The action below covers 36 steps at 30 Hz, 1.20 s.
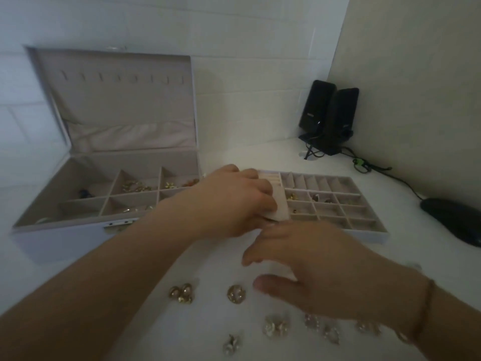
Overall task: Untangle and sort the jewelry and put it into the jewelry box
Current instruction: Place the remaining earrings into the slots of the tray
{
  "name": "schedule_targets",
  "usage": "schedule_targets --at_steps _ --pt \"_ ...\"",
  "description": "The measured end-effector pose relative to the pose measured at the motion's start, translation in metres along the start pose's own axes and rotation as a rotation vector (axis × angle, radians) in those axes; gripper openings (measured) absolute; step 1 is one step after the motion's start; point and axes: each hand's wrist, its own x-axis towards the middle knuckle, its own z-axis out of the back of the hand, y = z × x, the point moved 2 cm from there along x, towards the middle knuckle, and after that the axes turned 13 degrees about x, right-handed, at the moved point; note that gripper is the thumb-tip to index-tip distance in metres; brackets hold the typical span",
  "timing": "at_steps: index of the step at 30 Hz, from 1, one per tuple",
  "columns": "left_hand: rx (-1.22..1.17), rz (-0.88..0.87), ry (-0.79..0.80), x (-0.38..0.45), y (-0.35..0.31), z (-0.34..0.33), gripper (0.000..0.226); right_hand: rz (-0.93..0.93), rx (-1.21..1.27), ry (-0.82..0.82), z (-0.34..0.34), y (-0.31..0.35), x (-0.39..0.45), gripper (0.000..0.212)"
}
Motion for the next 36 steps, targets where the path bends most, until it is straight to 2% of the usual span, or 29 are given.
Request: schedule_targets --at_steps 2,4,13,16,20,22,26,31,36 --pt "0.026 0.042 0.0 -0.003 0.006 -0.004 0.051 0.095 0.009 0.037 -0.017 0.01 0.002 0.032" --pt "0.049 0.047 -0.014 -0.004 0.005 -0.008 0.055 0.108 0.005 0.062 -0.029 0.011 0.005 0.032" --pt "0.027 0.051 0.009 -0.004 0.007 -0.012 0.052 0.019 0.15 0.028 -0.039 0.005 0.011 0.011" --pt "0.02 0.051 0.006 -0.004 0.007 -0.012 0.052 -0.017 0.186 0.064 -0.04 0.003 0.011 0.008" --pt "0.022 0.055 0.003 -0.003 0.006 -0.012 0.052 0.02 0.169 0.014 -0.037 0.002 0.011 0.01" --pt "0.017 0.052 -0.003 -0.003 0.006 -0.011 0.052 0.024 0.196 -0.033 -0.034 0.001 0.012 0.02" --pt "0.013 0.054 -0.002 -0.003 0.007 -0.011 0.052 0.065 0.195 0.02 -0.039 0.007 0.015 0.031" --pt "0.019 0.053 -0.004 -0.003 0.006 -0.011 0.052 0.141 0.153 0.055 -0.043 0.012 0.02 0.03" --pt "0.023 0.048 0.002 -0.004 0.006 -0.011 0.052 0.194 0.049 0.048 -0.049 0.015 0.019 0.019"
